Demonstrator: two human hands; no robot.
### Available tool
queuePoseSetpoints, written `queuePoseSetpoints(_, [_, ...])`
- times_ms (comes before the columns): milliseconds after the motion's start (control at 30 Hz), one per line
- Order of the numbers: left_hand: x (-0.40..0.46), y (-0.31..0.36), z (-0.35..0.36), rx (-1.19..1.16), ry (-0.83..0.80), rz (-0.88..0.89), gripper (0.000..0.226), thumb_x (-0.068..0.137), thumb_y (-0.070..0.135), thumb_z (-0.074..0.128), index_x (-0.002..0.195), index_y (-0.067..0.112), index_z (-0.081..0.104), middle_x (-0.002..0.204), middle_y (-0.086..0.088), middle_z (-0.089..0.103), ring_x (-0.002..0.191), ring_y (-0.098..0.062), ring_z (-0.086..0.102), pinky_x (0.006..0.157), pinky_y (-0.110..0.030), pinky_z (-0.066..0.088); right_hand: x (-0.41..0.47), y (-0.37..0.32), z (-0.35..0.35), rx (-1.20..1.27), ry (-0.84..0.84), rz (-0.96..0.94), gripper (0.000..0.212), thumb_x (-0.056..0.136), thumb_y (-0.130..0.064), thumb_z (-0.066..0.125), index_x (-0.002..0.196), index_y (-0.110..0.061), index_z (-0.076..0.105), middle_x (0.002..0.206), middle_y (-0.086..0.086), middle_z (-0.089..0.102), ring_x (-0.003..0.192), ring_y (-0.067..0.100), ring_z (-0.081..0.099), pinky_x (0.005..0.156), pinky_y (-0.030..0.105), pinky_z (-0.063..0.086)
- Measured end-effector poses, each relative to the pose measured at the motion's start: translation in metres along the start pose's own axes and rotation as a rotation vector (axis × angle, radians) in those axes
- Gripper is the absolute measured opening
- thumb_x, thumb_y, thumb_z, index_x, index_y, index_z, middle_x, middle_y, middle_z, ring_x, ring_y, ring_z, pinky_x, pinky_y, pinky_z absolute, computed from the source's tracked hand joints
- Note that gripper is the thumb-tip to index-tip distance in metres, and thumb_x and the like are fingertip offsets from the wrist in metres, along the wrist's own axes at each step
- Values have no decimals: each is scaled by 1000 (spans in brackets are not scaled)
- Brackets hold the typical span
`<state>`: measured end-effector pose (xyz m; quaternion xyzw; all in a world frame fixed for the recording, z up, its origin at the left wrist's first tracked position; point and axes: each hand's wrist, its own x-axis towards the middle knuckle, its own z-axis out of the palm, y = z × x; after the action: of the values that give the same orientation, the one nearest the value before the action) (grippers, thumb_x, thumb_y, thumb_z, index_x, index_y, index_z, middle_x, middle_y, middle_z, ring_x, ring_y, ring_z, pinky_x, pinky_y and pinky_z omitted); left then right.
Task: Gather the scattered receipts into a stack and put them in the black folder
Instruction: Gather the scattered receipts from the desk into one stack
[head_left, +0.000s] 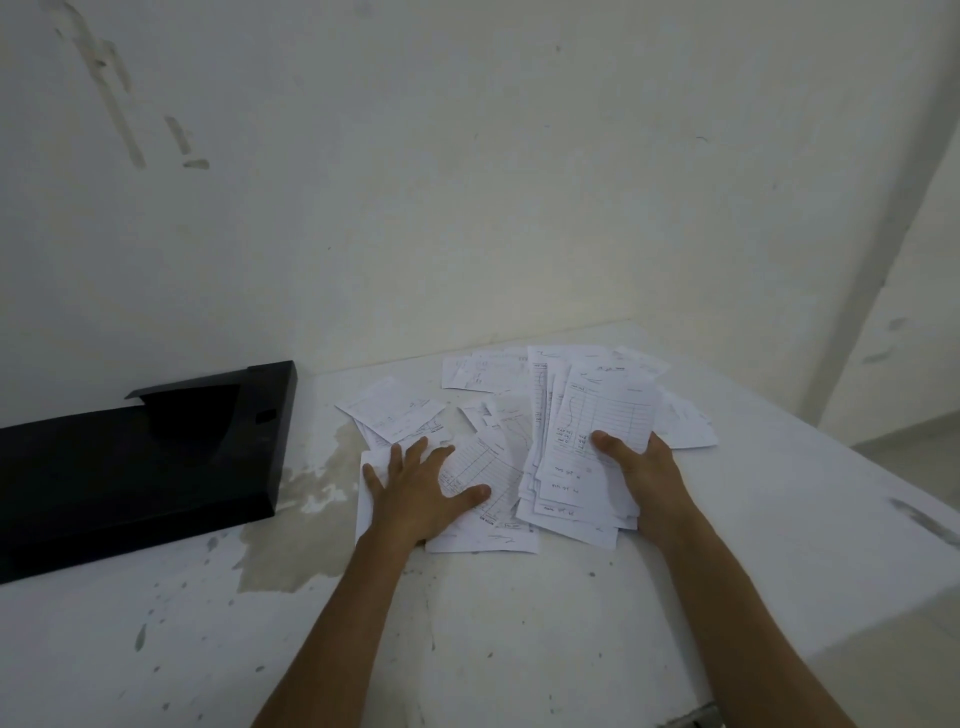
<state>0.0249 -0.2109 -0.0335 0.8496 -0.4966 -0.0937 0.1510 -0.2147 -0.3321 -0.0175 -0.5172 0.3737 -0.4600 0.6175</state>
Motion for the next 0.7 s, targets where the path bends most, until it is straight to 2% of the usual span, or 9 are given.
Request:
queuePoseSetpoints(133, [-2,1,4,-82,77,49,93,75,82,51,151,32,33,165,8,16,154,-19,0,118,-60,-12,1,1,-1,-1,21,18,39,89,-18,74,127,-16,64,118,2,73,108,26,70,97,47,55])
queuePoseSetpoints(300, [-7,6,4,-224,163,150,80,81,65,64,147,28,38,158,5,34,153,-15,5,120,-46,-17,0,0,-2,12,30,23,40,90,-18,73,128,-15,64,118,3,73,108,25,70,95,45,55])
queuePoseSetpoints(367, [-7,8,2,-251,219,187,66,80,60,68,136,35,44,149,4,45,151,-16,18,119,-44,-17,0,0,-2,15,29,24,41,90,-19,73,129,-15,63,119,3,73,107,25,70,92,42,56])
queuePoseSetpoints(433, [-7,11,-1,-293,257,210,54,80,52,73,124,38,45,135,8,55,140,-14,38,121,-46,-13,0,-1,-2,17,24,24,41,90,-18,73,130,-14,62,119,4,73,107,25,69,90,41,56])
queuePoseSetpoints(500, [-6,9,-3,-366,239,198,54,80,42,76,123,37,43,127,9,58,128,-13,49,123,-47,-5,-1,-1,-2,24,16,19,38,90,-17,72,128,-14,63,117,3,73,106,24,70,84,36,57])
queuePoseSetpoints(567, [-5,4,-8,-522,186,164,63,80,36,78,130,37,40,127,8,54,123,-15,48,121,-49,18,0,-1,-2,25,11,18,37,90,-16,72,126,-14,64,116,3,74,104,24,71,80,34,56])
queuePoseSetpoints(600, [-6,1,-13,-636,169,146,69,80,34,79,135,39,38,130,8,51,124,-17,47,114,-47,33,0,0,-2,25,7,21,37,90,-17,73,126,-14,64,116,4,74,104,24,71,82,36,57])
queuePoseSetpoints(633, [-8,-3,-18,-749,160,132,73,80,31,80,139,38,36,133,8,48,124,-17,46,107,-40,43,0,0,-2,25,-1,24,38,90,-17,73,127,-14,64,117,4,74,105,25,71,85,38,57])
queuePoseSetpoints(700, [-13,-10,-30,-885,176,102,78,81,23,80,144,32,34,132,8,49,119,-14,50,91,-23,50,1,0,-2,20,-17,27,40,90,-18,73,129,-15,63,118,4,74,108,27,70,92,44,56])
